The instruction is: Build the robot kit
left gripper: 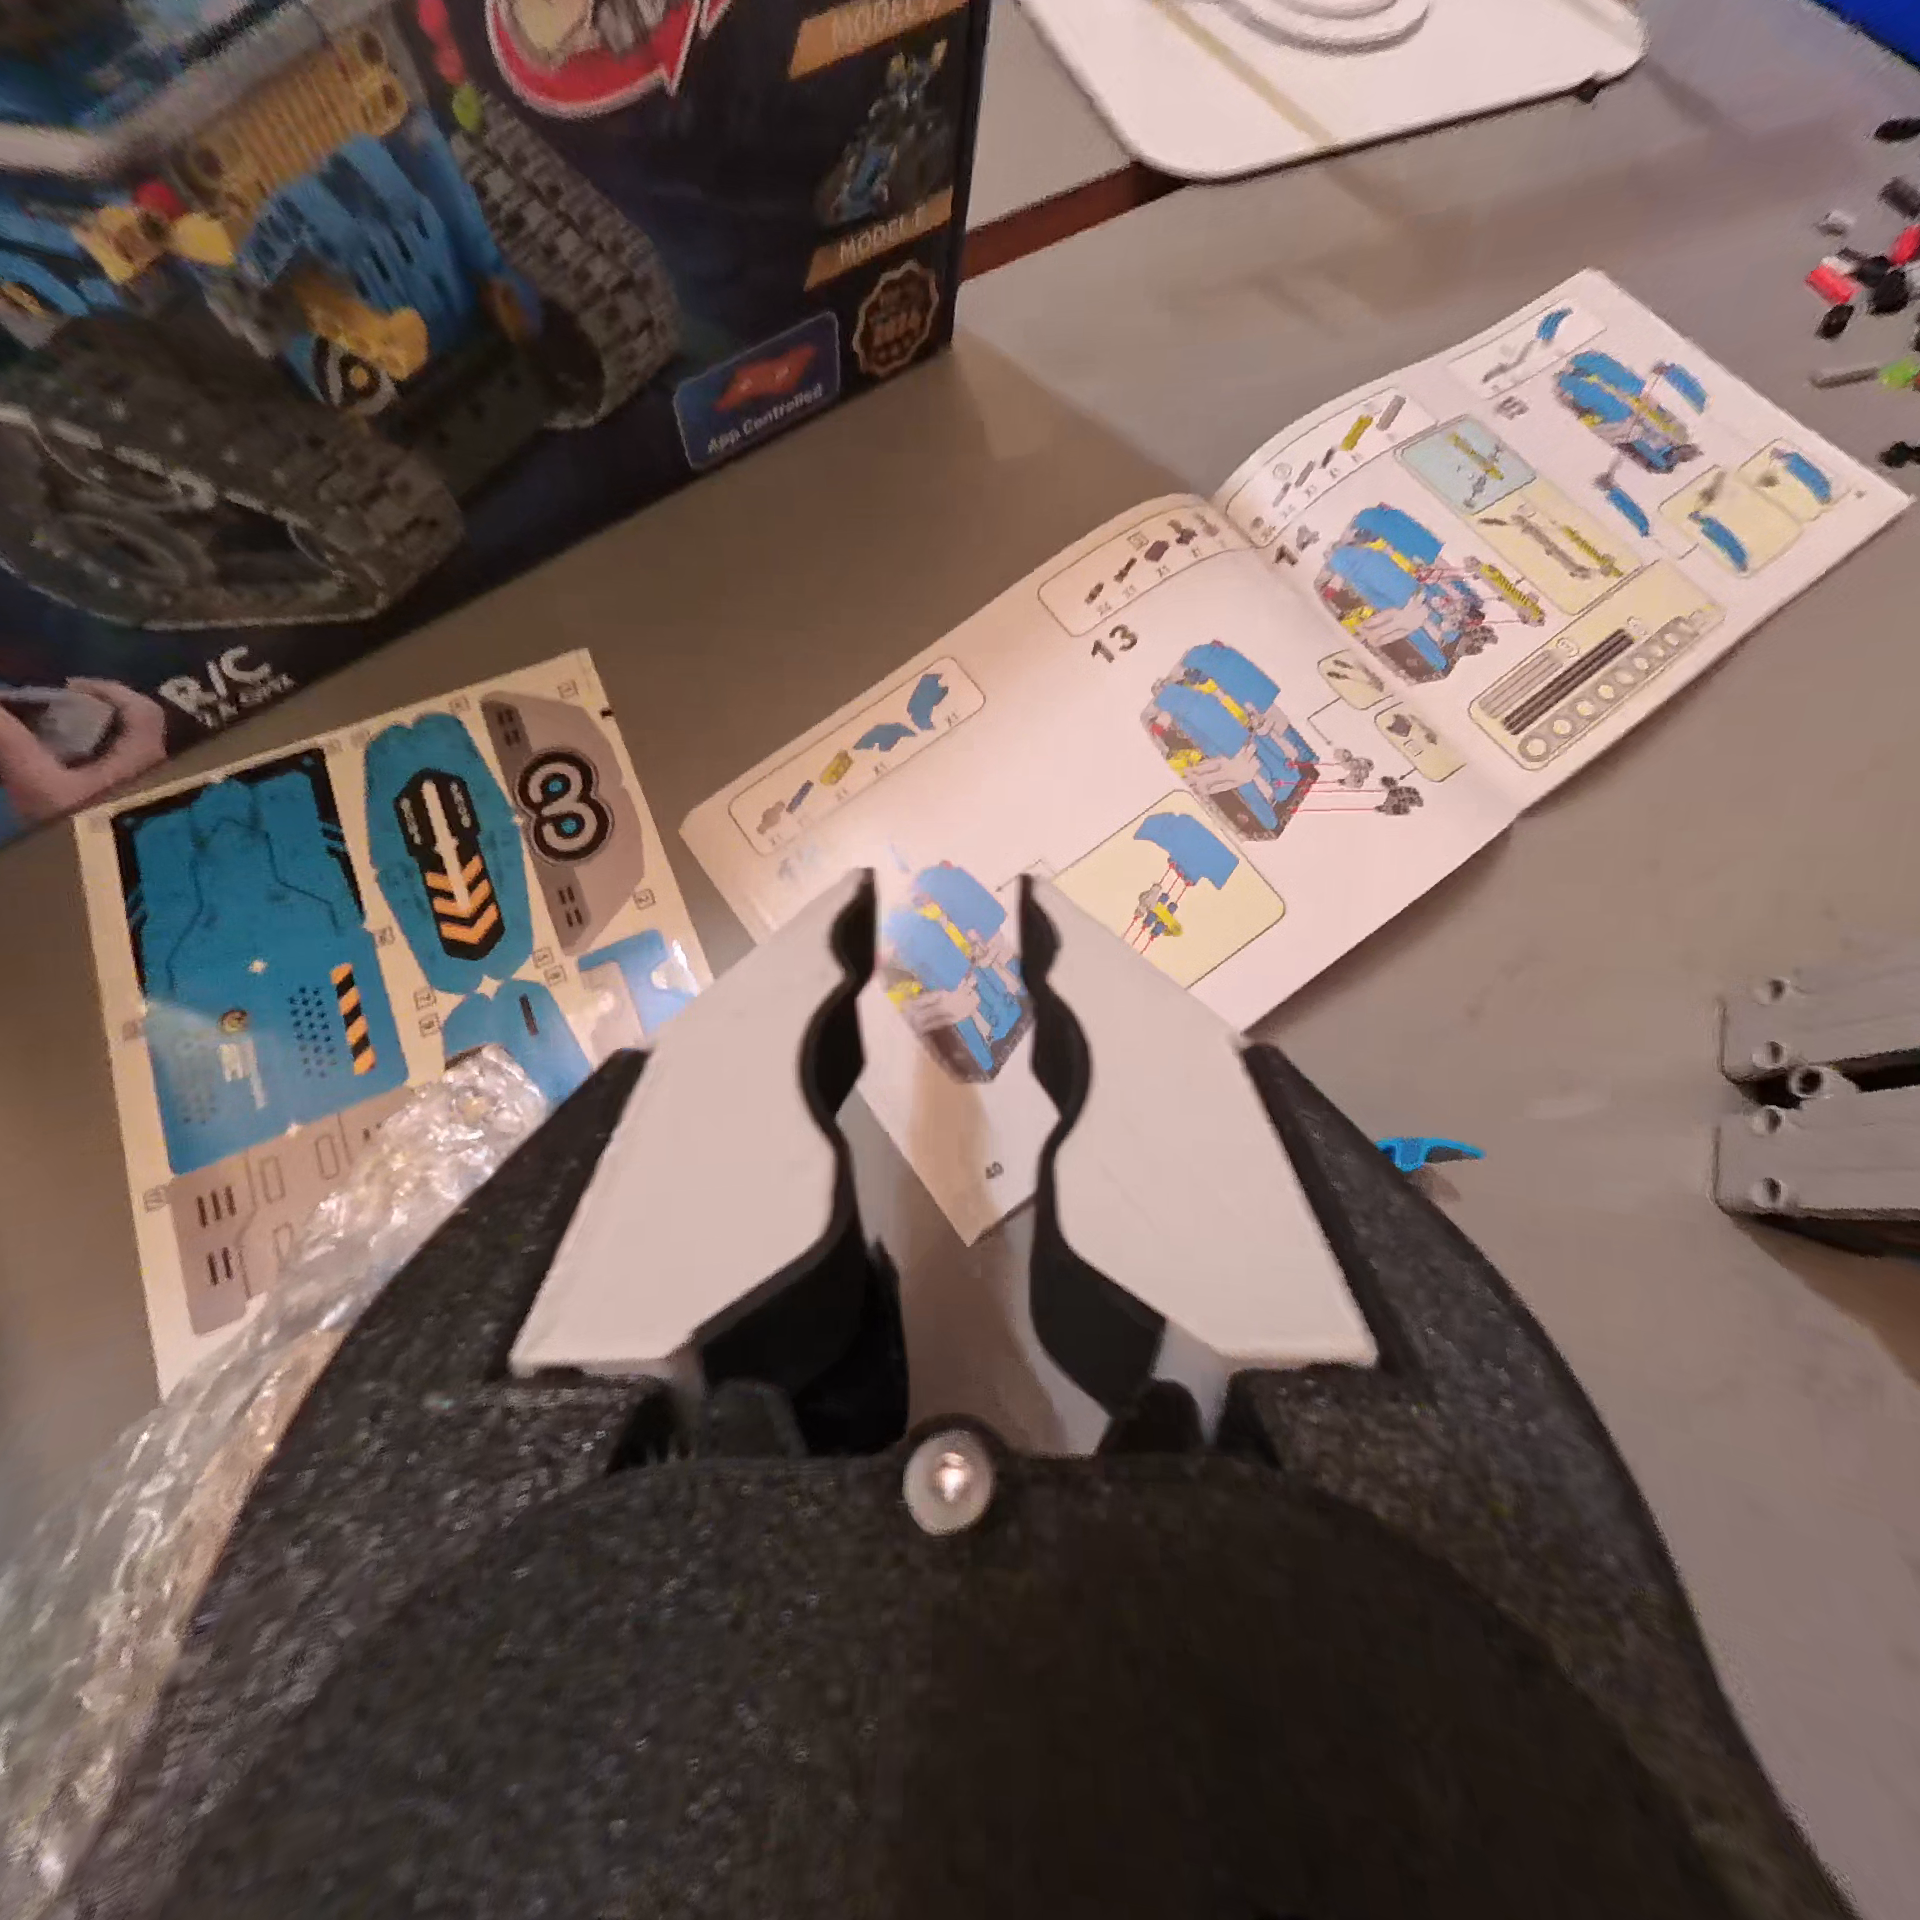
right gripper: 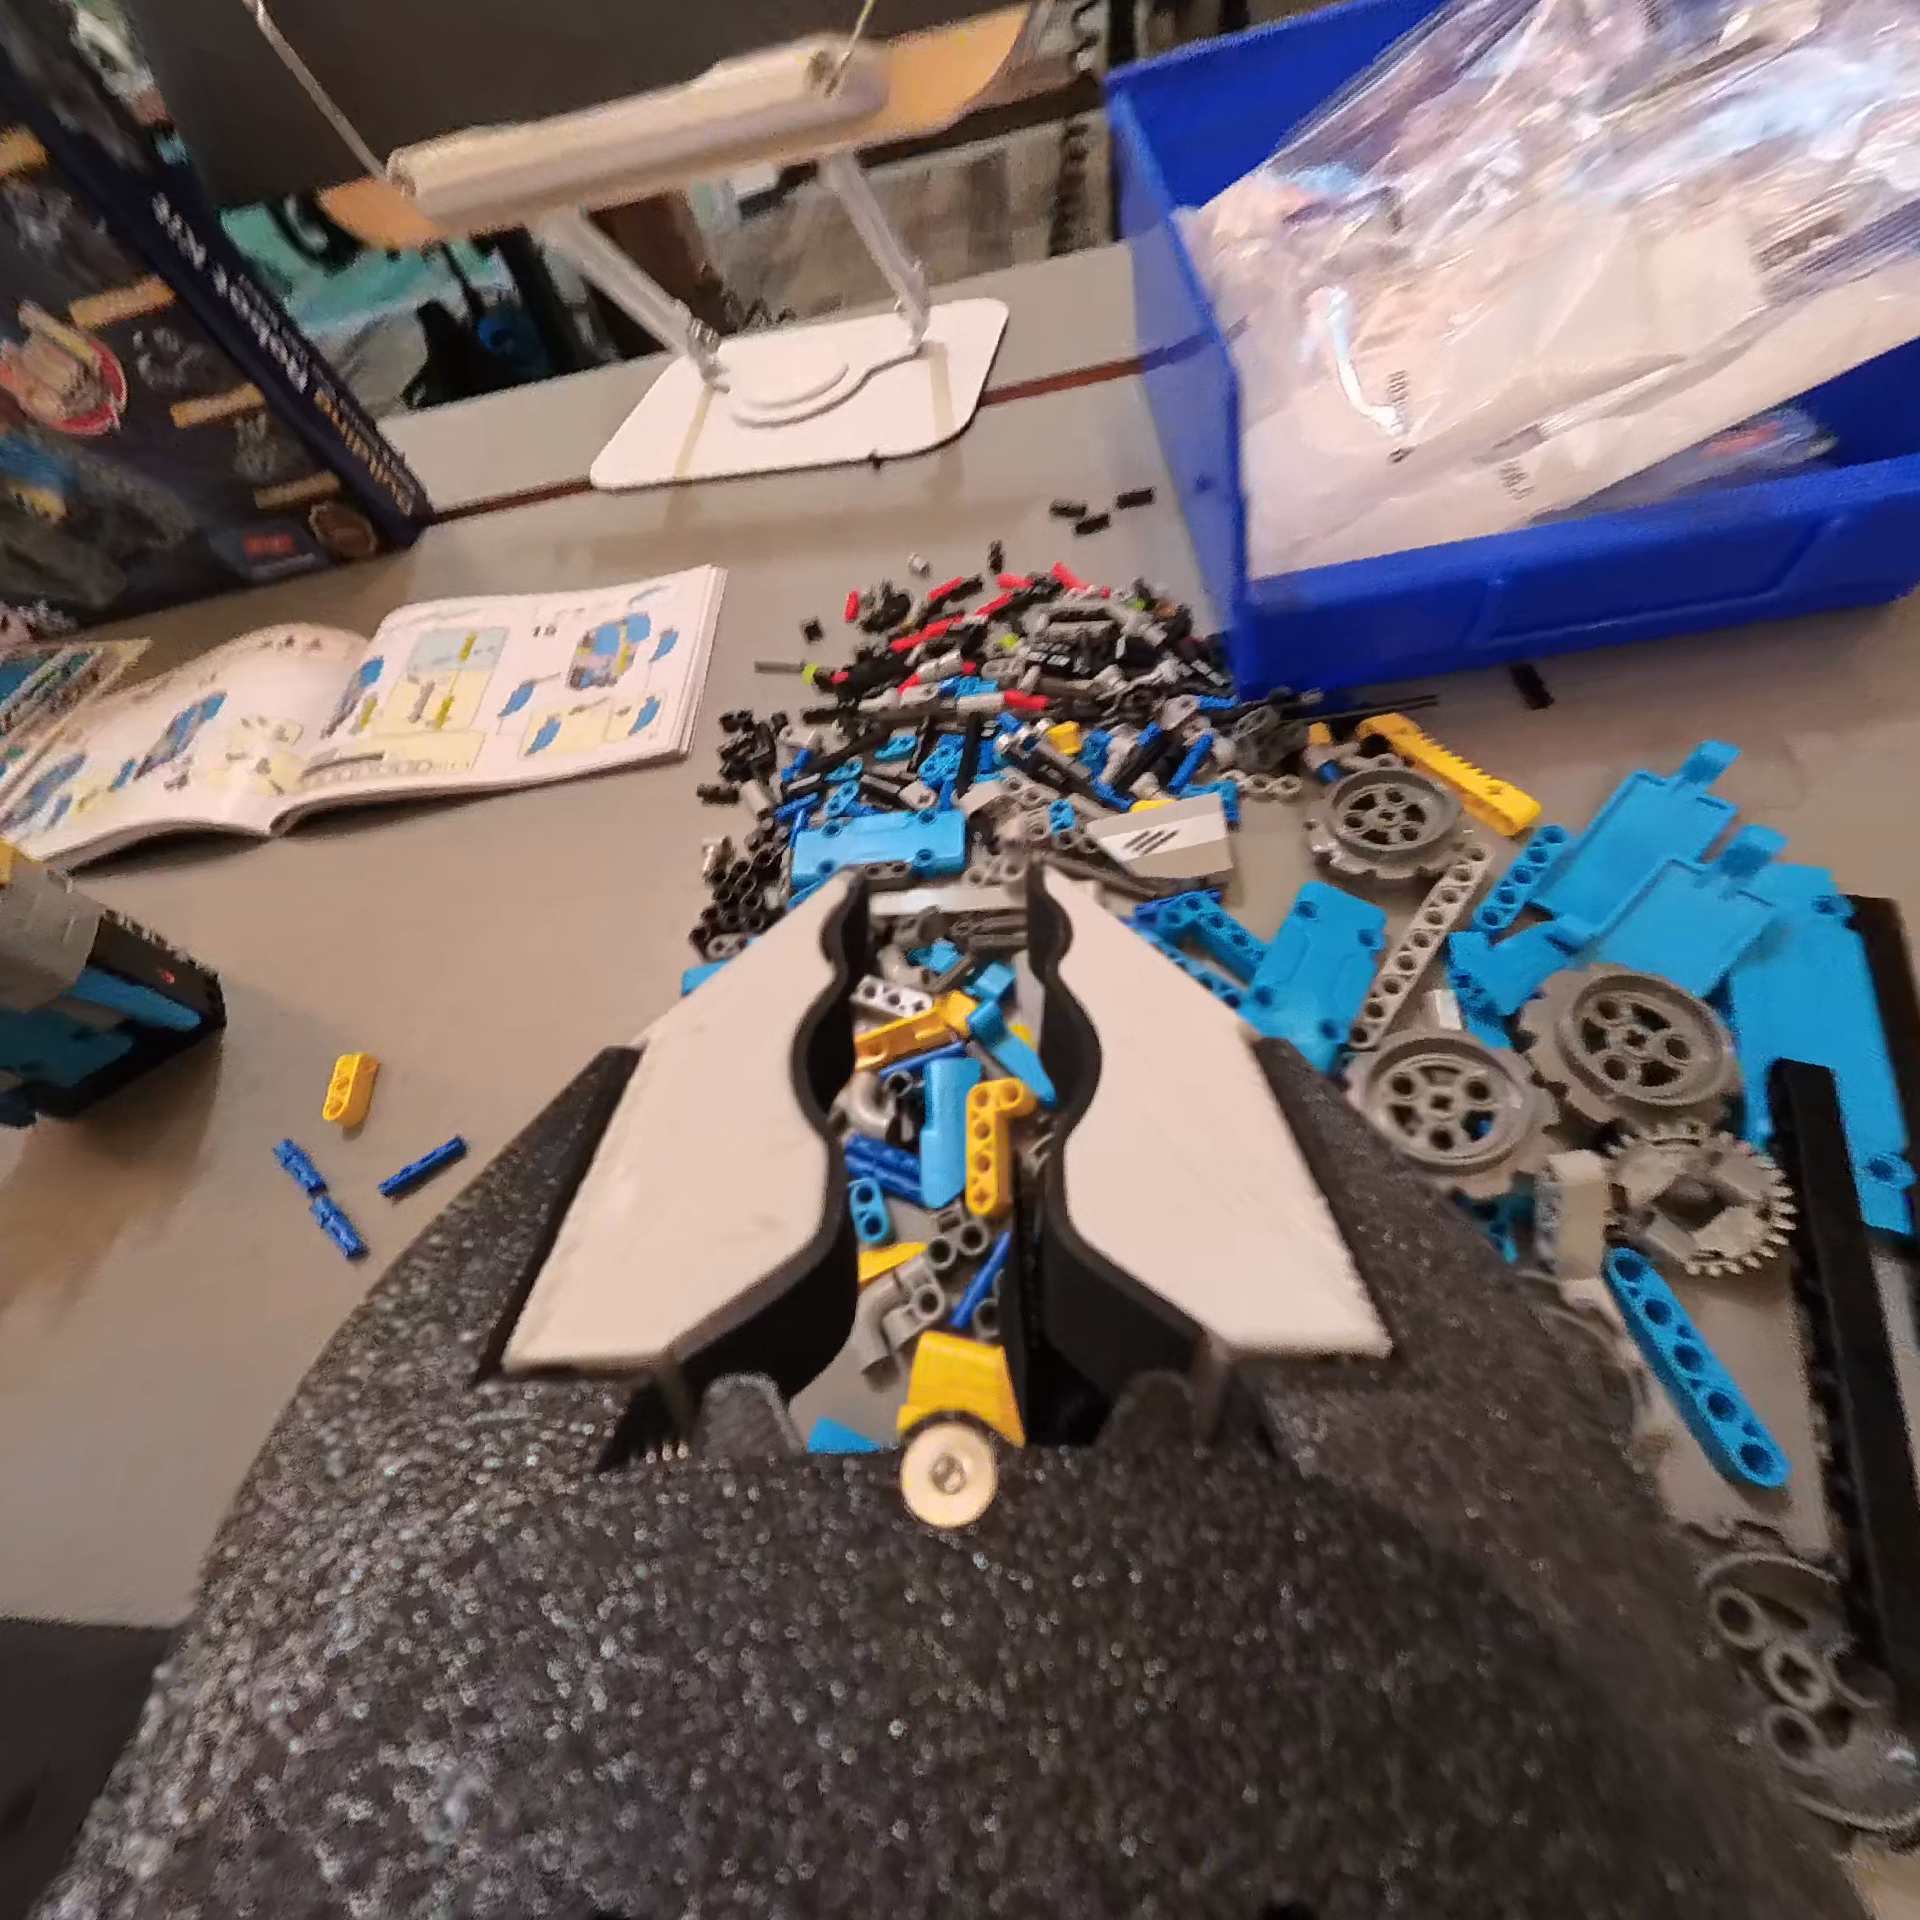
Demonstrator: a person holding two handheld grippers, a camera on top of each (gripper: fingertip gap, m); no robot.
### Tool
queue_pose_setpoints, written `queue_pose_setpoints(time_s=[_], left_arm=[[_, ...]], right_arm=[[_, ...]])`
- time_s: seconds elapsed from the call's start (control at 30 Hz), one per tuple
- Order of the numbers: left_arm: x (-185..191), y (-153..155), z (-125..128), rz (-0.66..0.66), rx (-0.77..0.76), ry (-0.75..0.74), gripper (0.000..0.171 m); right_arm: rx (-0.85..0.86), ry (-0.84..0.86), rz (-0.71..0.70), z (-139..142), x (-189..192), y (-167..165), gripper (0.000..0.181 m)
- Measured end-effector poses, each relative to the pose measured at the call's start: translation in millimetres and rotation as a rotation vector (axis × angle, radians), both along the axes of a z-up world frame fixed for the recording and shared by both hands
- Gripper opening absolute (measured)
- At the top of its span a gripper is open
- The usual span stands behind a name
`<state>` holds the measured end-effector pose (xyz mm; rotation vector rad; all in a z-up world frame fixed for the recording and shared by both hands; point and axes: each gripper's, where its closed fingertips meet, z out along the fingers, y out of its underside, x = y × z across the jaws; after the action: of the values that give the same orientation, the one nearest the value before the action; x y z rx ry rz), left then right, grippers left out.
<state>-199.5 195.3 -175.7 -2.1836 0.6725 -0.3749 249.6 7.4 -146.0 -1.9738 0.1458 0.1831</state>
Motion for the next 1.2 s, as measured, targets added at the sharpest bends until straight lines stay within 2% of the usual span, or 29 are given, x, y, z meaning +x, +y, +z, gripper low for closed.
queue_pose_setpoints(time_s=[0.03, 0.17, 0.23, 0.33, 0.47, 0.6, 0.73, 0.9, 1.07, 1.2], left_arm=[[2.3, -0.8, 4.0, -0.019, 0.026, -0.013, 0.018], [9.5, -1.3, 13.5, -0.06, 0.065, -0.049, 0.012], [10.5, 0.0, 19.1, -0.064, 0.052, -0.082, 0.016], [4.8, 1.4, 22.4, -0.038, -0.005, -0.088, 0.035], [2.1, 1.7, 25.8, -0.033, -0.002, -0.054, 0.041], [6.5, 0.4, 26.6, -0.05, 0.027, -0.018, 0.042], [16.9, -7.8, 25.5, -0.099, -0.036, -0.078, 0.042], [11.1, -4.6, 27.3, -0.083, -0.034, -0.085, 0.042], [10.1, -3.1, 26.7, -0.084, -0.029, -0.08, 0.042], [11.6, -3.3, 24.0, -0.086, -0.038, -0.08, 0.042]], right_arm=[[0.02, 0.009, -0.011, 4.1, 5.6, 0.1, 0.029], [-0.033, -0.089, -0.01, 3.5, 29.0, -8.0, 0.029], [-0.104, -0.166, 0.016, -5.0, 34.7, -15.3, 0.029], [-0.224, -0.261, 0.094, -15.9, 37.1, -30.5, 0.023], [-0.343, -0.369, 0.185, -19.0, 42.0, -58.0, 0.017], [-0.466, -0.36, 0.282, -33.4, 33.4, -82.5, 0.016], [-0.535, -0.402, 0.324, -48.9, 30.5, -89.5, 0.014], [-0.568, -0.406, 0.326, -45.6, 37.9, -100.4, 0.011], [-0.685, -0.365, 0.312, -57.4, 52.4, -127.1, 0.011], [-0.704, -0.356, 0.333, -57.9, 47.1, -131.0, 0.011]])
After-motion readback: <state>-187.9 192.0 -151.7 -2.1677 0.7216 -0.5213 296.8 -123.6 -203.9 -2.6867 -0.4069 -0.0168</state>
